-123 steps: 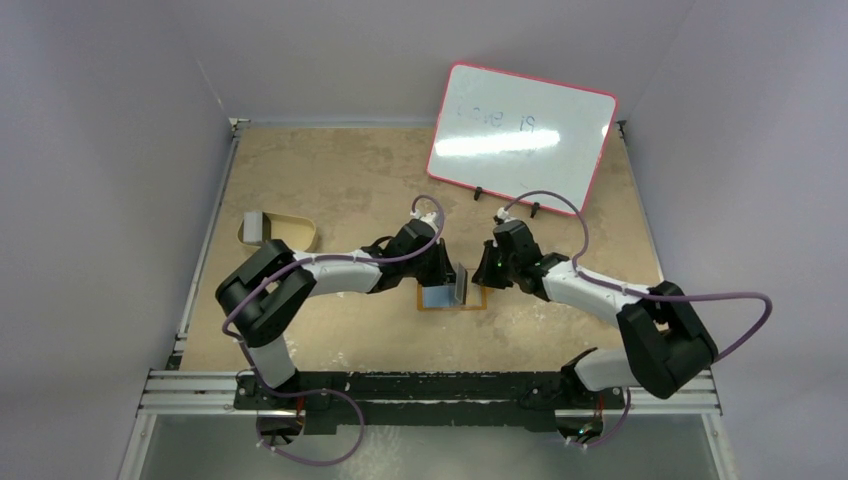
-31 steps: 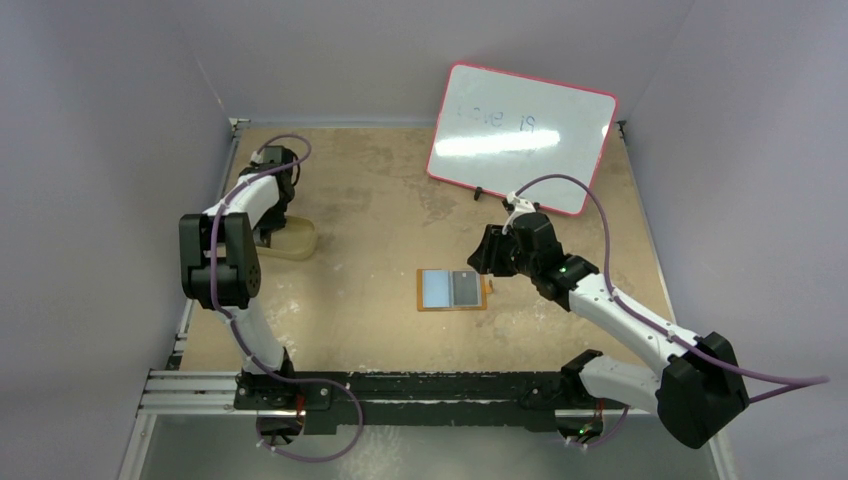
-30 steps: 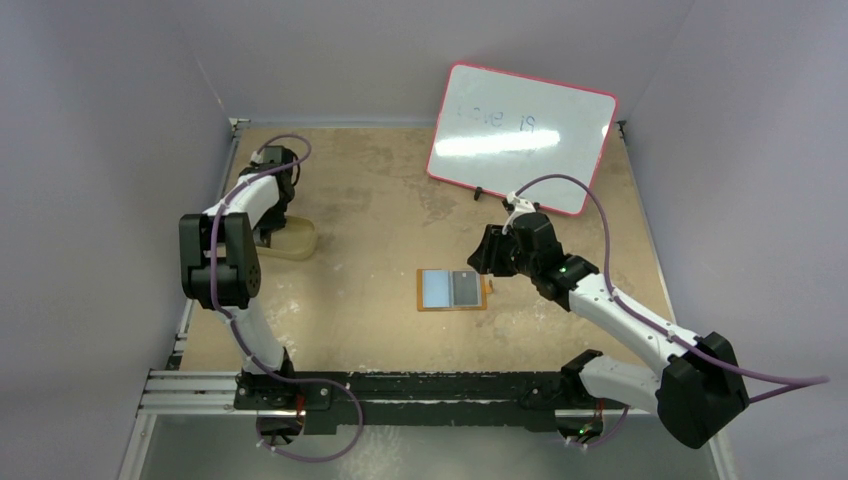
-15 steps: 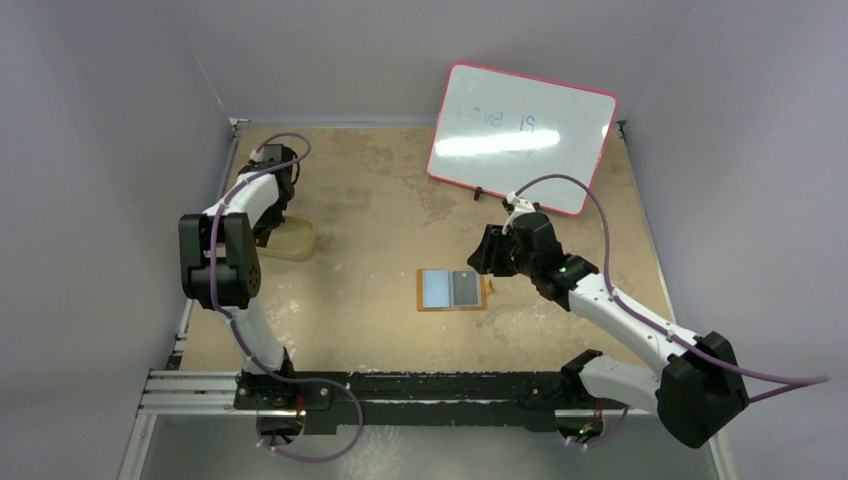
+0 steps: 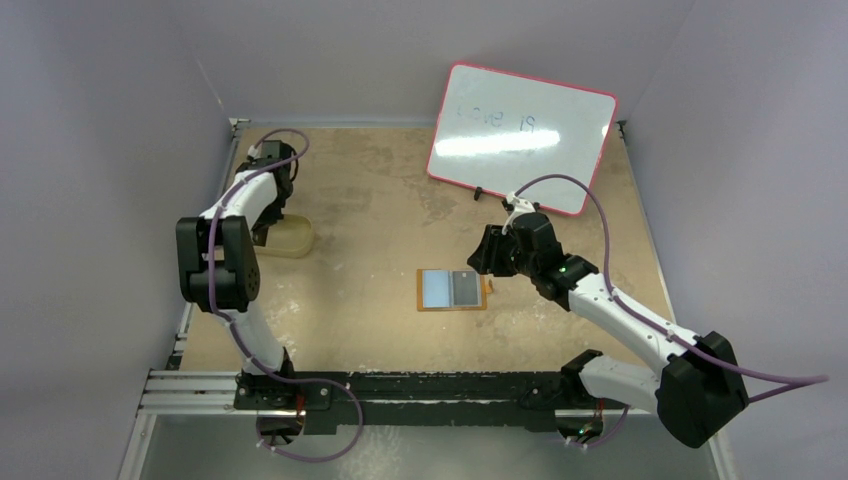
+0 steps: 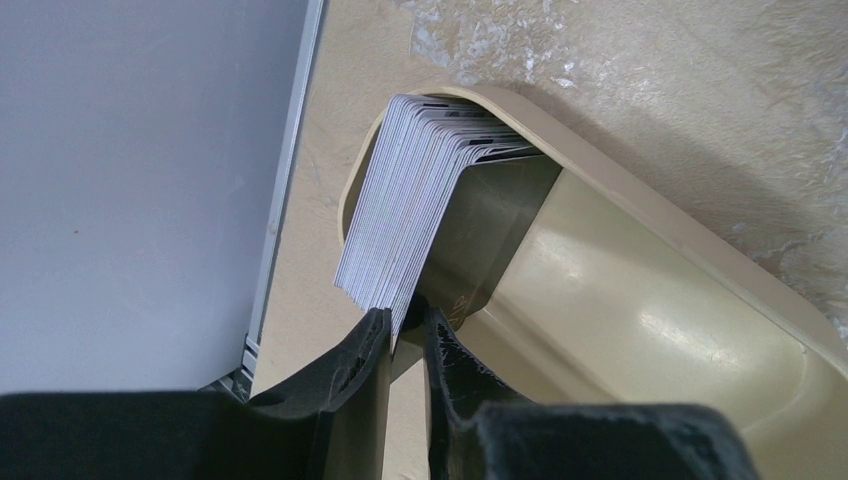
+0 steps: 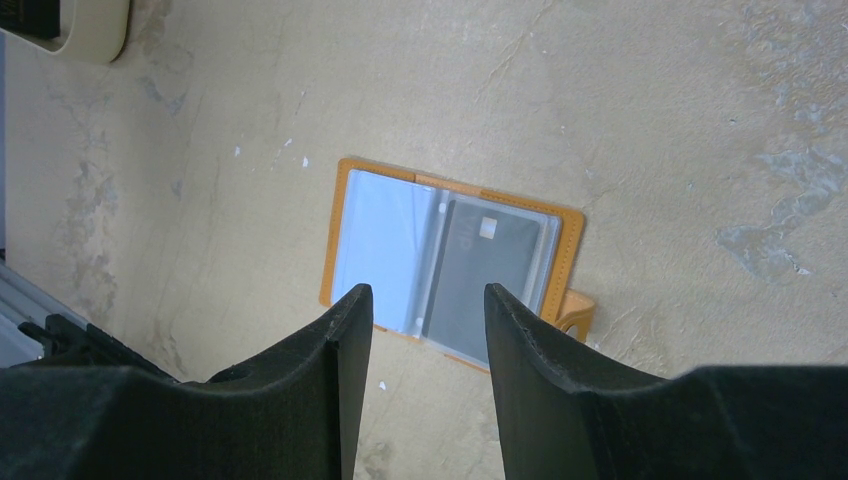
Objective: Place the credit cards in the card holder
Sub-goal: Pick up the credit card from the storage box.
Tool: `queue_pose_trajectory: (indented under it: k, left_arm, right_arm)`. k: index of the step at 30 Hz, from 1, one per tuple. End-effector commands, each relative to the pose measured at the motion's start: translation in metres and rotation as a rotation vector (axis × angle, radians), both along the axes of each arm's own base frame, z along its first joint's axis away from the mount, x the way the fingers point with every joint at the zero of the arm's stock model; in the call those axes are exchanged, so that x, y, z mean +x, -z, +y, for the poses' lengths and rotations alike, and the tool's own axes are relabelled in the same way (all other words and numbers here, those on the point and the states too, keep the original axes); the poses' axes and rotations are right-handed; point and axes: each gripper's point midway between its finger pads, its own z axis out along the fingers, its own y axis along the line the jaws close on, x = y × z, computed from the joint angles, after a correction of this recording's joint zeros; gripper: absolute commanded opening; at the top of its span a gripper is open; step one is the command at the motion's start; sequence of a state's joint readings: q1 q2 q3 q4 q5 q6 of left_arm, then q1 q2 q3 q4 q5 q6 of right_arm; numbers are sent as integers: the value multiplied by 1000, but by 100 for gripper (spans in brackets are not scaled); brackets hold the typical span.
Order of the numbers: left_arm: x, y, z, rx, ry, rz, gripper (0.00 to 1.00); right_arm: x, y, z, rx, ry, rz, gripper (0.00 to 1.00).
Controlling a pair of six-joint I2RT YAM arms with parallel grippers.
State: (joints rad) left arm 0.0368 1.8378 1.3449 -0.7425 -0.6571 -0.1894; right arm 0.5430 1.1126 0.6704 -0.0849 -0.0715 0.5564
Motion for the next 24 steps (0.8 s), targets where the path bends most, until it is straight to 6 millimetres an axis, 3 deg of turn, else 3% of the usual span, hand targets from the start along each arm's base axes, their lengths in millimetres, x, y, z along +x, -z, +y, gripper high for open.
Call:
queue_pose_trajectory:
  k: [1,8,12,19,24]
  left_arm:
    - [11,-36,-4,-20,14,-102,13]
    - [10,-44,-19,-108,40,-153,0]
    - [11,-50,-34,-199,66,-206,0]
    - [17,-68,-88,-489,157,-377,0]
    - [18,-77,-147,-807,244,-471,0]
  right_arm:
    - [4,-12,5,15,-21,-35,48]
    - [7,-10,6,22,-14,-39,48]
    - [6,-2,9,40,-10,-15,48]
    - [-1,15,14,44,-26,63,48]
    - [6,25,9,11,26,88,48]
